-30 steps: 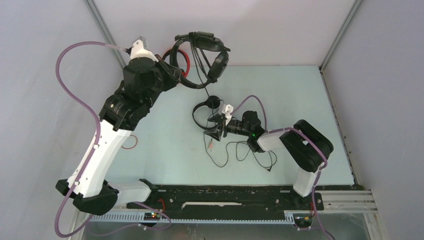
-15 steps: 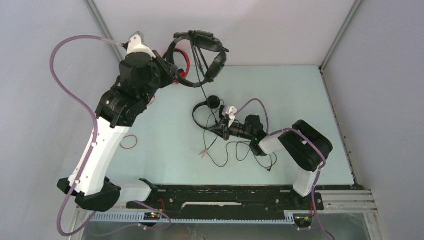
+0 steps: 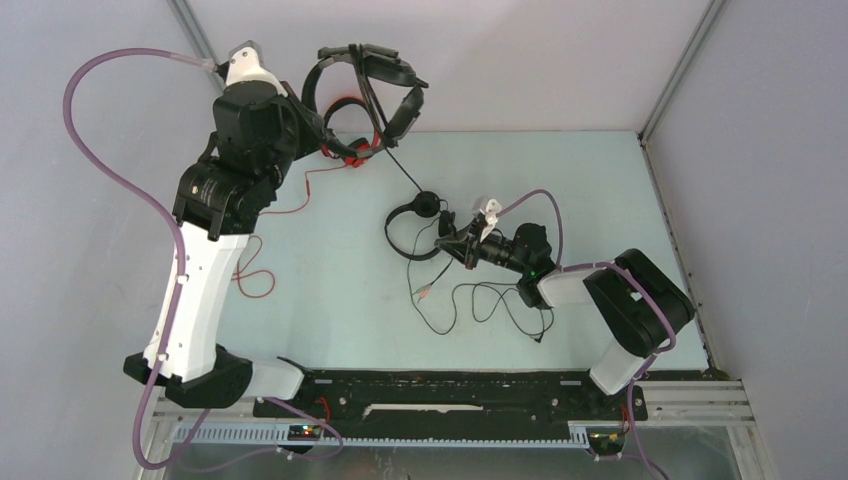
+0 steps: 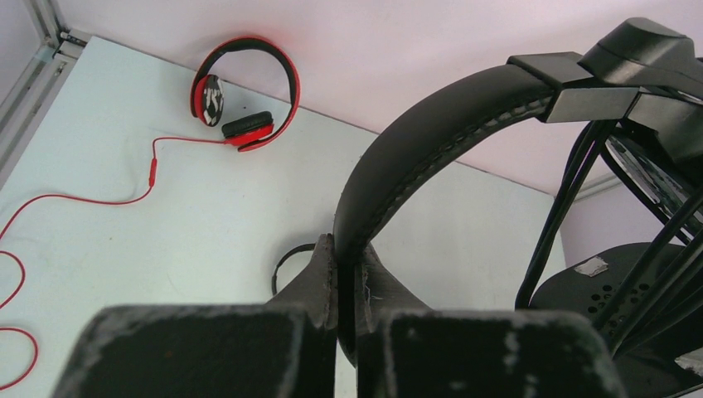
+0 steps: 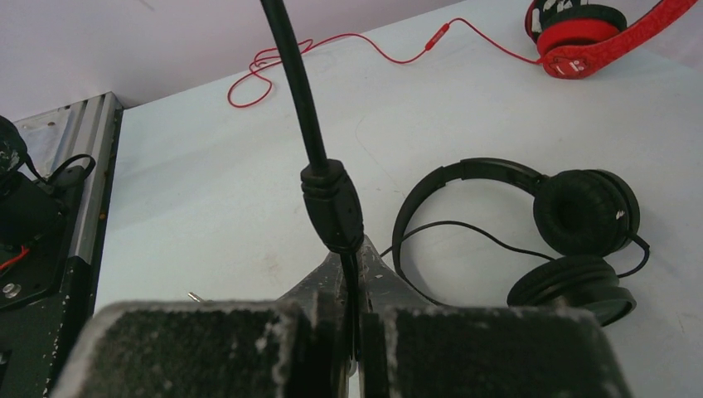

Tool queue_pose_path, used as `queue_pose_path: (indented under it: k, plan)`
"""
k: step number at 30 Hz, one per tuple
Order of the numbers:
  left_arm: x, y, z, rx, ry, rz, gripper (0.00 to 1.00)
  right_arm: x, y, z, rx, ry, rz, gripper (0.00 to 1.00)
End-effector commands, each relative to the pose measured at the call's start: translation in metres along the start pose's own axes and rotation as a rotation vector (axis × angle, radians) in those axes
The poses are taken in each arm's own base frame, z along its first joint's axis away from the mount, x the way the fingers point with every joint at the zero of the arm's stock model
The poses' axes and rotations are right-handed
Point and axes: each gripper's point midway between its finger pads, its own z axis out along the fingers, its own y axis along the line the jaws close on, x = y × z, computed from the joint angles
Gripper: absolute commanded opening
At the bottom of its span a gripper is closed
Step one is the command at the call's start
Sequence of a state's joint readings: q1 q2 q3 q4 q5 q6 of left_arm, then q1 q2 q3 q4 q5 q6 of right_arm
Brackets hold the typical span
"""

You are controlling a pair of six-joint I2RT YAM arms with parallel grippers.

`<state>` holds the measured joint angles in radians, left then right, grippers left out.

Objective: Wrap the headphones
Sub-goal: Wrap the headphones cable around the headphones.

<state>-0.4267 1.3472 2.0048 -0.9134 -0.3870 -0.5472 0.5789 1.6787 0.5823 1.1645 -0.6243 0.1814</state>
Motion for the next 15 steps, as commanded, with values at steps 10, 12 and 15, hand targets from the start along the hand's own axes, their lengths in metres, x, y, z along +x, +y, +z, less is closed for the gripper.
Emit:
queue_pose_path:
  k: [10, 12, 15]
  plan:
    - [0.025, -0.033, -0.038, 0.332, 0.158, 0.192, 0.0, -0.014, -0.057, -0.027, 0.197, 0.029, 0.216, 0.0]
    - [0.05, -0.037, -0.042, 0.417, 0.232, 0.253, 0.0, -0.017, -0.067, -0.03, 0.231, 0.064, 0.245, 0.0]
    - [0.084, -0.037, -0.047, 0.518, 0.318, 0.317, 0.0, -0.03, -0.078, -0.033, 0.256, 0.096, 0.286, 0.0]
